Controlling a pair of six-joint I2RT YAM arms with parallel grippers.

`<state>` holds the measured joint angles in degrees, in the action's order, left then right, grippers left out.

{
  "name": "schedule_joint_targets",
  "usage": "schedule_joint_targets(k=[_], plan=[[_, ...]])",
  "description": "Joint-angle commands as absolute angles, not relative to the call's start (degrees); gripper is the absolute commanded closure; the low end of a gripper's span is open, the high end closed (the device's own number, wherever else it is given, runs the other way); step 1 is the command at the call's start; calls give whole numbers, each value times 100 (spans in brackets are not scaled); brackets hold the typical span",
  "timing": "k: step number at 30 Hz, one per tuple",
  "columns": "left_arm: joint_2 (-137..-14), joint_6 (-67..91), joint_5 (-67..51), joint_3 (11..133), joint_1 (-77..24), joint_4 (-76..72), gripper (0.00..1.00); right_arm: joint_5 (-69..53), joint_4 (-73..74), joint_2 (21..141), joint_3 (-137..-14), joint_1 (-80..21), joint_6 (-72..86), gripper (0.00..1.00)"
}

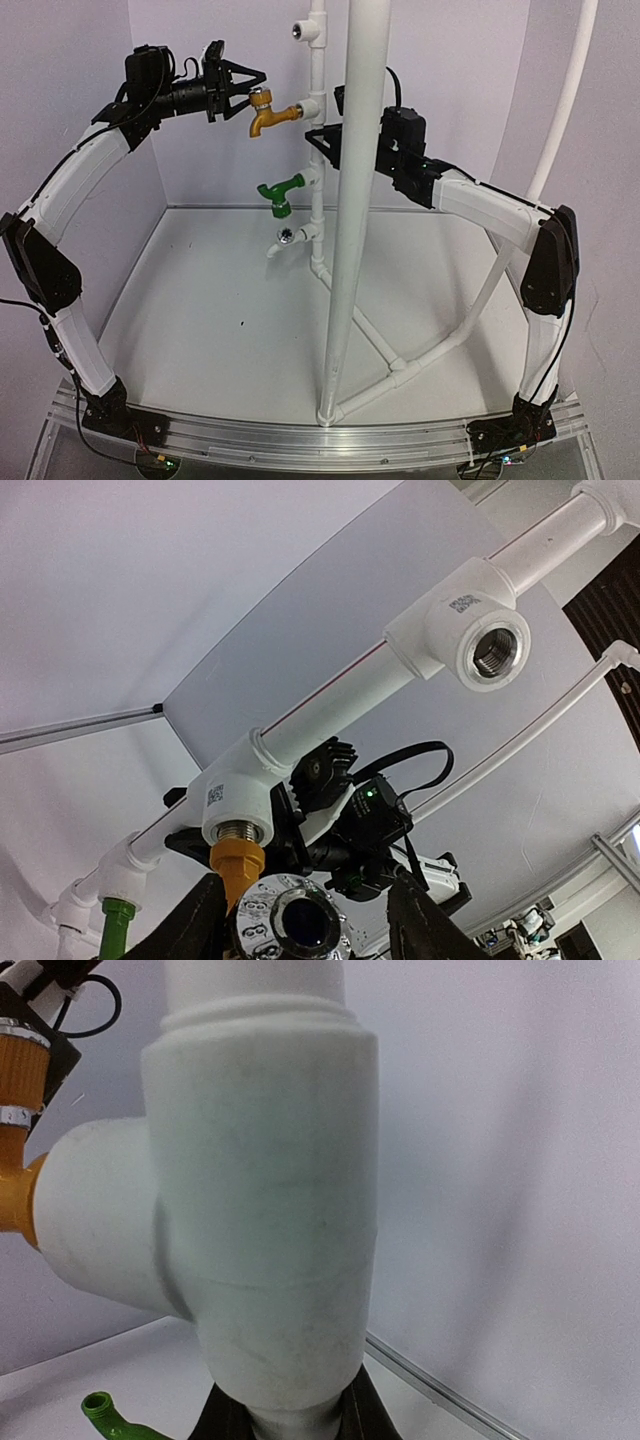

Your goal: Install the water faucets

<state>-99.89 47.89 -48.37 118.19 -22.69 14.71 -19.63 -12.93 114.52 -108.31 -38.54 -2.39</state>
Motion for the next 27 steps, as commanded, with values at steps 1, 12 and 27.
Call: schedule_joint_targets(k=[1,12,27], plan=[[-9920,4565,-5222,12173,-2419,1087,51,-3226,-879,11350,-10870,-4263,131,100],[-9487,2215,-4019,11961,-2427,3042,17,-3349,-711,11361,-10928,-4262,164,98],[-9353,1909,-3764,11390,-2430,2580,12,-2759,429,10518,-9919,-4012,0,2]])
